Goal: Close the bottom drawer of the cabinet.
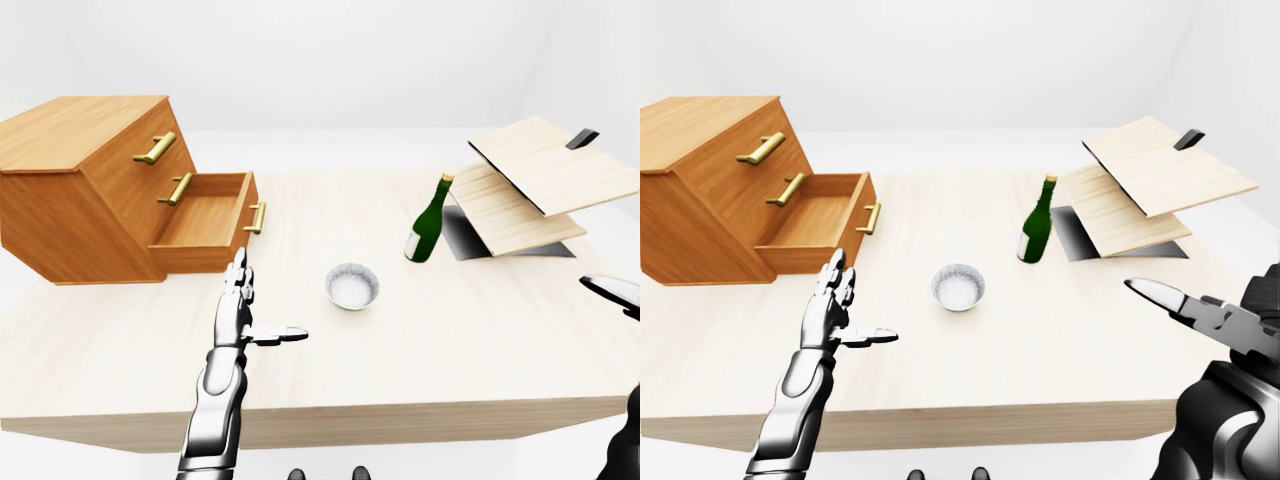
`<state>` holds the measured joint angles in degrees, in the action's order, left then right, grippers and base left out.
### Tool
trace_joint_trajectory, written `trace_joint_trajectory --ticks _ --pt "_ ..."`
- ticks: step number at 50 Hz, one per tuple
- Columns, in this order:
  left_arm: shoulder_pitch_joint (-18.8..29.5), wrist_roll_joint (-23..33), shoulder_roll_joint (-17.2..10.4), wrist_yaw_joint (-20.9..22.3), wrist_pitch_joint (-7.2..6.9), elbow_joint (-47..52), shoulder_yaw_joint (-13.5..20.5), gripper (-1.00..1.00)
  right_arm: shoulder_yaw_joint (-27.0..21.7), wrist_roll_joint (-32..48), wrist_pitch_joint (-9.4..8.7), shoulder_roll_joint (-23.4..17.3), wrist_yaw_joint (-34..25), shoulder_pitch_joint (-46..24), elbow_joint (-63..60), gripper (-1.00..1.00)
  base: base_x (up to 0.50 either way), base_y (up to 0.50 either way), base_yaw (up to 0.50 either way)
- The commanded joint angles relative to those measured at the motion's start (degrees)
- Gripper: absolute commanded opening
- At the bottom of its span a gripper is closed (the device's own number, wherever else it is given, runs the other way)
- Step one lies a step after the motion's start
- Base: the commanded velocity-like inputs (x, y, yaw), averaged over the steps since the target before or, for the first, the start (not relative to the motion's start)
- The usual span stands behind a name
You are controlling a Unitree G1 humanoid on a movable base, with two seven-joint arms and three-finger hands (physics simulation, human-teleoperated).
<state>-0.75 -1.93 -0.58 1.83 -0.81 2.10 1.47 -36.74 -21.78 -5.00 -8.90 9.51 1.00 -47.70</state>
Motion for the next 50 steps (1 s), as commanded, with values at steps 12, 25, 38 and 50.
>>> trace_joint_trajectory --ticks 12,25,38,50 --pt "0.1 0.1 0.1 0.0 0.73 -0.8 -0.2 1.00 -1.6 -1.5 0.00 -0.2 0.3 0.1 -2.5 1.00 0.34 0.00 0.00" --pt "0.2 0.2 0.1 0.0 0.55 -0.8 -0.3 1.00 -1.2 -1.6 0.00 0.5 0.2 0.4 -1.9 1.00 0.33 0.00 0.00" --pt "3.8 1.5 -0.1 -0.6 4.24 -9.6 -0.2 1.00 -1.0 -2.3 0.00 -0.2 0.6 0.1 -1.8 1.00 0.00 0.00 0.00" --pt "22.1 0.3 -3.7 -3.0 5.81 -35.6 3.2 1.00 -0.8 -2.9 0.00 0.2 0.7 0.4 -3.4 1.00 0.00 0.00 0.00"
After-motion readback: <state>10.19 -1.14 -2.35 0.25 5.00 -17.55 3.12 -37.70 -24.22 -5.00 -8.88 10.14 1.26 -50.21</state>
